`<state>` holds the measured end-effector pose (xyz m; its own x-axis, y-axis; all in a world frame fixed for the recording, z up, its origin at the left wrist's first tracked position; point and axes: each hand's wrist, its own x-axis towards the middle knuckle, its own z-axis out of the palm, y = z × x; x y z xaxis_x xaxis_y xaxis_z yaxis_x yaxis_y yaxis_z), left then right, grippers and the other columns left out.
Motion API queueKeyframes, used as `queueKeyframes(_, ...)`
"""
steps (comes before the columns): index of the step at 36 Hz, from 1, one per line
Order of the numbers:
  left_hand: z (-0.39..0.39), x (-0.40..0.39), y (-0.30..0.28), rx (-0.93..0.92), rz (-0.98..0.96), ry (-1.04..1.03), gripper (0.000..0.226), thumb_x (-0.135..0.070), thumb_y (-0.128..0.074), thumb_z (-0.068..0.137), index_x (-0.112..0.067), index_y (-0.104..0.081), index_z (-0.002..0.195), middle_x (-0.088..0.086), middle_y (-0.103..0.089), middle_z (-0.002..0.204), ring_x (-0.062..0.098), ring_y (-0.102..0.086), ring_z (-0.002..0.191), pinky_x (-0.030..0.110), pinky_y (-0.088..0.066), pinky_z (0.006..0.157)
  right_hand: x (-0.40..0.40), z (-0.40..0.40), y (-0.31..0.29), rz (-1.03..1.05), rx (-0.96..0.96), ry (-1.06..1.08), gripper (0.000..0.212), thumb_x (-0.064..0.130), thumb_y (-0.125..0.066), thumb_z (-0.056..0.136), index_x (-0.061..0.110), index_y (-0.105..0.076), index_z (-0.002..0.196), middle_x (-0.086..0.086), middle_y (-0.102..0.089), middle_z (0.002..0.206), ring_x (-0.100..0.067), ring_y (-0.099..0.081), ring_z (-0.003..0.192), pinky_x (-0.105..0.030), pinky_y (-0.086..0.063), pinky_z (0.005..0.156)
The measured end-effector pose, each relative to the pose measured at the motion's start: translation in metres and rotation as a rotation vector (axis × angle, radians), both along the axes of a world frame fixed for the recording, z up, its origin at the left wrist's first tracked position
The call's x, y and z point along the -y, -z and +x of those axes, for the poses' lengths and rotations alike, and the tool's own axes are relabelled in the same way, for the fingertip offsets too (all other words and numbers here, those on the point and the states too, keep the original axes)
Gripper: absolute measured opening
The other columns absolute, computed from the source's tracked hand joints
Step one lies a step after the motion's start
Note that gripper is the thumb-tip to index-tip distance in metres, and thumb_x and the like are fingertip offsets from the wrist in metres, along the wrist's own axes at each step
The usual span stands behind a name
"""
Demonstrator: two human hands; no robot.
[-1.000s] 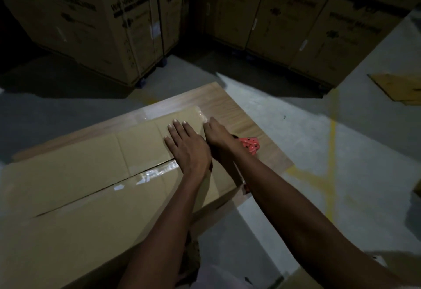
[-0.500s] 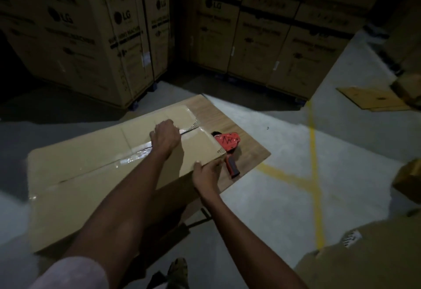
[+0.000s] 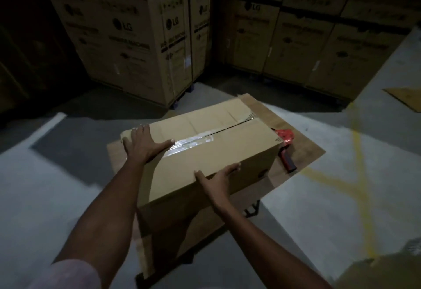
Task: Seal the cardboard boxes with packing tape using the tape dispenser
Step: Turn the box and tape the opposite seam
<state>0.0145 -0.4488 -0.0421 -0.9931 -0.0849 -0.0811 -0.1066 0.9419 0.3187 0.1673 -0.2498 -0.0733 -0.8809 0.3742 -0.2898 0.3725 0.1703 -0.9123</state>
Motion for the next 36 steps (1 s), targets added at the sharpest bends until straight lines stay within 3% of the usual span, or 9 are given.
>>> queueKeyframes(4,-0.008,0.050,-0.007,0.034,0.015,0.000,0.139,-0.103,-0.049,0.057,-0.018,-0.014,0.162,0.010,-0.016,0.169,0.032,-0.012,0.155,0.065,-0.012,0.118,0.006,-0.021,0.012,0.027,-0.018,-0.015,0.137,0.042,-0.082,0.089,0.010,0.034,0.156,-0.010,0.030,0.168,-0.024,0.003,0.159,-0.015,-0.008,0.108)
queueKeyframes(10,-0.019,0.092,-0.018,0.024,0.041,-0.034,0.127,-0.097,-0.058,0.057,-0.011,-0.042,0.149,0.018,-0.038,0.152,0.039,-0.034,0.141,0.057,-0.029,0.115,-0.008,-0.066,0.003,-0.039,-0.067,-0.113,0.129,0.028,-0.083,0.090,0.011,0.023,0.162,-0.007,0.020,0.173,-0.021,0.008,0.160,-0.037,-0.008,0.130)
queueKeyframes(12,-0.013,0.094,-0.014,0.004,0.060,-0.093,0.121,-0.096,-0.060,0.057,-0.010,-0.049,0.142,0.018,-0.042,0.147,0.039,-0.038,0.137,0.055,-0.033,0.113,-0.010,-0.083,-0.010,-0.020,-0.134,-0.100,0.105,0.014,-0.080,0.092,-0.001,-0.006,0.165,-0.017,-0.014,0.173,-0.029,-0.020,0.159,-0.040,-0.024,0.128)
queueKeyframes(14,0.002,0.092,-0.007,-0.052,0.093,-0.170,0.113,-0.095,-0.061,0.058,-0.012,-0.054,0.136,0.018,-0.047,0.142,0.038,-0.041,0.133,0.053,-0.035,0.109,-0.015,-0.097,-0.017,0.066,-0.198,-0.036,0.062,0.005,-0.076,0.094,-0.006,-0.046,0.147,-0.022,-0.058,0.145,-0.031,-0.058,0.130,-0.027,-0.049,0.106)
queueKeyframes(17,0.036,0.077,0.008,-0.147,0.103,-0.300,0.104,-0.091,-0.061,0.063,-0.013,-0.057,0.132,0.016,-0.052,0.136,0.036,-0.045,0.126,0.050,-0.037,0.103,-0.016,-0.109,-0.024,0.199,-0.128,0.013,0.025,0.012,-0.072,0.096,0.002,-0.067,0.118,-0.015,-0.072,0.111,-0.026,-0.066,0.106,-0.027,-0.048,0.080)
queueKeyframes(24,0.120,0.015,0.016,-0.189,0.054,-0.541,0.088,-0.081,-0.057,0.078,-0.010,-0.055,0.131,0.018,-0.056,0.128,0.035,-0.049,0.115,0.045,-0.039,0.096,-0.010,-0.027,-0.023,0.298,0.020,-0.173,0.087,0.047,-0.067,0.096,0.025,-0.013,0.160,-0.020,-0.057,0.140,-0.043,-0.056,0.126,-0.048,-0.050,0.104)
queueKeyframes(27,0.153,-0.014,0.013,-0.176,0.046,-0.583,0.084,-0.077,-0.055,0.083,-0.011,-0.052,0.135,0.016,-0.054,0.128,0.034,-0.048,0.116,0.045,-0.041,0.098,-0.019,0.028,-0.006,0.291,0.112,-0.148,0.111,0.054,-0.067,0.096,0.013,0.011,0.165,-0.023,-0.015,0.170,-0.046,-0.022,0.153,-0.051,-0.030,0.120)
queueKeyframes(29,0.176,-0.035,0.012,-0.166,0.045,-0.623,0.085,-0.077,-0.056,0.083,-0.011,-0.053,0.136,0.015,-0.055,0.126,0.033,-0.049,0.114,0.045,-0.042,0.097,-0.027,0.049,0.003,0.157,0.106,-0.058,0.115,0.051,-0.071,0.095,0.009,0.010,0.165,-0.021,-0.003,0.173,-0.042,-0.016,0.156,-0.047,-0.025,0.123)
queueKeyframes(36,0.249,-0.141,0.004,-0.141,0.140,-0.664,0.092,-0.077,-0.065,0.077,-0.024,-0.038,0.147,0.019,-0.051,0.128,0.038,-0.054,0.115,0.044,-0.045,0.092,-0.112,0.038,0.018,-0.089,-0.083,0.131,0.121,0.023,-0.091,0.080,0.013,0.000,0.160,-0.019,-0.027,0.161,-0.022,-0.047,0.123,-0.021,-0.041,0.099)
